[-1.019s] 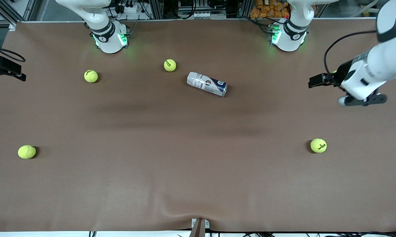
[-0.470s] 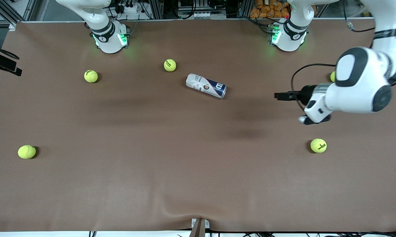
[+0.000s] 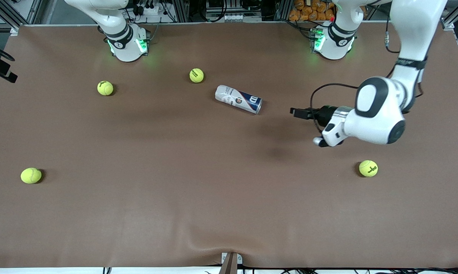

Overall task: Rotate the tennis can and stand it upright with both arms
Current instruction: 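Reach the left gripper toward the lying can's bottom end, then grasp the can's bottom end with the left gripper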

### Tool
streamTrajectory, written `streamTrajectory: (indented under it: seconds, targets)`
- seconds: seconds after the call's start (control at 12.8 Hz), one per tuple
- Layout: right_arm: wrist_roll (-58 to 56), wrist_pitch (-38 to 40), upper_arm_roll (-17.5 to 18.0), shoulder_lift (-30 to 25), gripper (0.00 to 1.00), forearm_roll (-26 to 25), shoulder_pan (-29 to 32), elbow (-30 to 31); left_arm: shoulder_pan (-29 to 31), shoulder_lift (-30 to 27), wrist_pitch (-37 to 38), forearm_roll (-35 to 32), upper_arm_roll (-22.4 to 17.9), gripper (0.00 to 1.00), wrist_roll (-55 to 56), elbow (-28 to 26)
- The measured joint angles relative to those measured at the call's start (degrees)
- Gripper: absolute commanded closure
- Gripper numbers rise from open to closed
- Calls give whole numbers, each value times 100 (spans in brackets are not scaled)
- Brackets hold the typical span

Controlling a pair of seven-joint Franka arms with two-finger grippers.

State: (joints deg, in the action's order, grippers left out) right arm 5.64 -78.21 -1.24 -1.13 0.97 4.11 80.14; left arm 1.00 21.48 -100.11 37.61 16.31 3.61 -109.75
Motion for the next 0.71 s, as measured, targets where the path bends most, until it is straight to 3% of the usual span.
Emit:
streamTrajectory:
  seconds: [0.39, 0.71]
  targets:
    - [48, -101, -28, 13, 0, -1, 3, 3, -526, 648, -823, 772, 52, 0, -684, -14]
    - [62, -102, -65, 18, 0, -7, 14, 5, -774, 906, -1134, 1615, 55, 0, -1840, -344]
